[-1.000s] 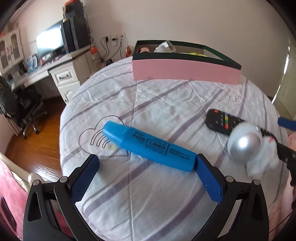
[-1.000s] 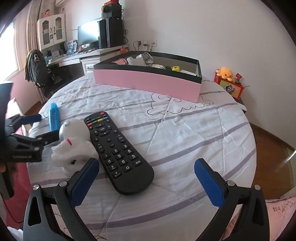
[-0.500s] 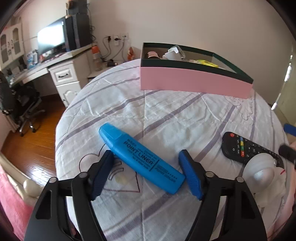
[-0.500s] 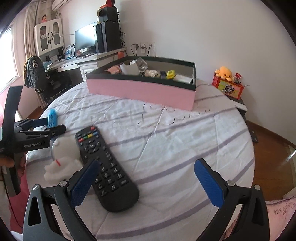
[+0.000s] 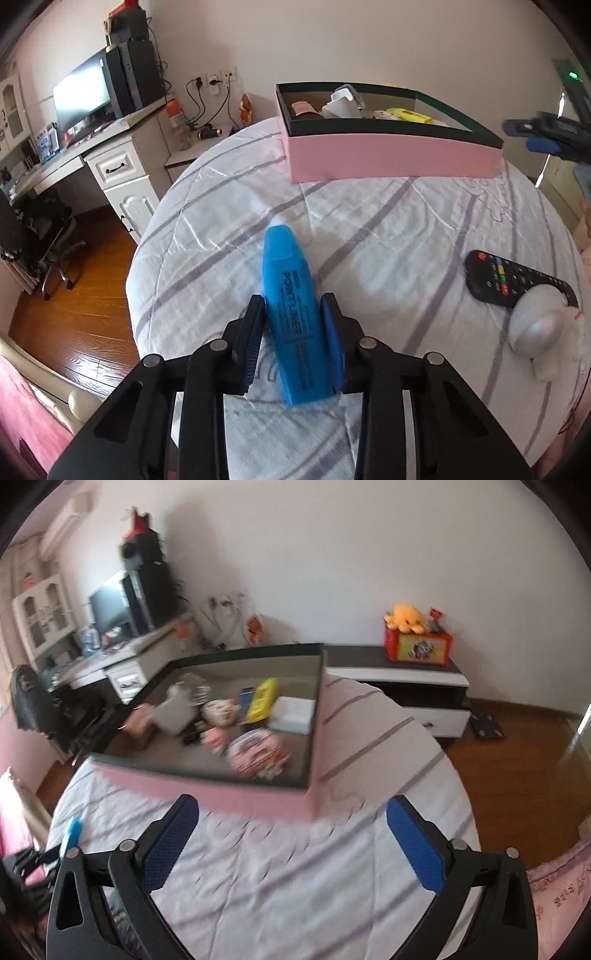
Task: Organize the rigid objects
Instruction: 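Grasp the blue POINT LINER marker with the left tool and lift it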
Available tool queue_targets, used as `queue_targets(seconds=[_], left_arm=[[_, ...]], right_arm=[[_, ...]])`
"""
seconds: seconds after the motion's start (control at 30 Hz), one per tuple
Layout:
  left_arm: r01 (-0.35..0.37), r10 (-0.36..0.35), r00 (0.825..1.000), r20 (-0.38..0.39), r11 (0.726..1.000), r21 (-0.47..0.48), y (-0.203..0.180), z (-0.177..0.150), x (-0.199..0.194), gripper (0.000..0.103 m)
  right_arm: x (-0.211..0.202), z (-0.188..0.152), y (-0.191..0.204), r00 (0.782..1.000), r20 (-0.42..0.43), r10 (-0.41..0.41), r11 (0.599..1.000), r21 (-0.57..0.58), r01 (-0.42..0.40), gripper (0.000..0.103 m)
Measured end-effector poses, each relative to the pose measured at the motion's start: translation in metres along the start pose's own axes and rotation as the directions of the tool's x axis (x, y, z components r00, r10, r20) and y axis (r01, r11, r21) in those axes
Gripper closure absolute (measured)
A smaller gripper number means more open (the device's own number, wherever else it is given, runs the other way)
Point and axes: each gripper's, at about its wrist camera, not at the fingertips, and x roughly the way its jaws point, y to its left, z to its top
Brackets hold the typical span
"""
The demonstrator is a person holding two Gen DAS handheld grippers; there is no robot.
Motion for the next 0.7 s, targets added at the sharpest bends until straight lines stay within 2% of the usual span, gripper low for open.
queue_targets(seconds=[0.07,0.13,0.2,0.27,0.3,0.33,0.37,0.43,0.5,0.7], left_arm=[[-0.015,0.015,1.0,0.002,1.0,0.006,0.0,0.002,0.003,0.069],[-0.019,0.019,1.0,0.004,1.0,0.019,0.0,0.004,0.004,0.068],[-0.024,0.024,1.0,0.006,1.0,0.015,0.001,0.006,0.006,0.065],[-0.043,0.043,0.999,0.015,0.999,0.011,0.003,0.007,0.01,0.058],[-0.043,0.043,0.999,0.016,0.999,0.008,0.004,0.008,0.01,0.058],[-0.037,0.037,0.999,0.014,0.999,0.002,0.005,0.008,0.011,0.059],[-0.031,0.031,0.999,0.015,0.999,0.006,0.005,0.009,0.011,0.064],[-0.017,0.017,1.0,0.021,1.0,0.019,0.004,0.009,0.011,0.076],[-0.01,0.01,1.0,0.022,1.0,0.018,0.005,0.01,0.01,0.076],[0.01,-0.01,1.0,0.029,1.0,0.021,0.012,0.018,0.01,0.077]], right_arm=[[0.018,0.011,-0.005,0.999,-0.032,-0.013,1.0,0.013,0.013,0.015],[0.034,0.02,-0.009,0.997,-0.064,-0.04,0.999,0.015,0.041,0.036],[0.049,0.026,-0.012,0.994,-0.103,-0.046,0.999,0.016,0.048,0.045],[0.06,0.03,-0.014,0.99,-0.13,-0.054,0.998,0.01,0.056,0.05],[0.066,0.031,-0.014,0.987,-0.149,-0.057,0.998,0.005,0.058,0.057],[0.068,0.031,-0.014,0.986,-0.159,-0.055,0.998,0.003,0.056,0.064],[0.072,0.032,-0.014,0.983,-0.173,-0.055,0.998,-0.003,0.055,0.069],[0.075,0.032,-0.014,0.981,-0.192,-0.029,1.0,-0.007,0.029,0.084],[0.075,0.032,-0.011,0.979,-0.202,-0.007,1.0,-0.014,0.005,0.089],[0.073,0.031,-0.007,0.978,-0.207,-0.022,0.999,-0.033,0.015,0.089]])
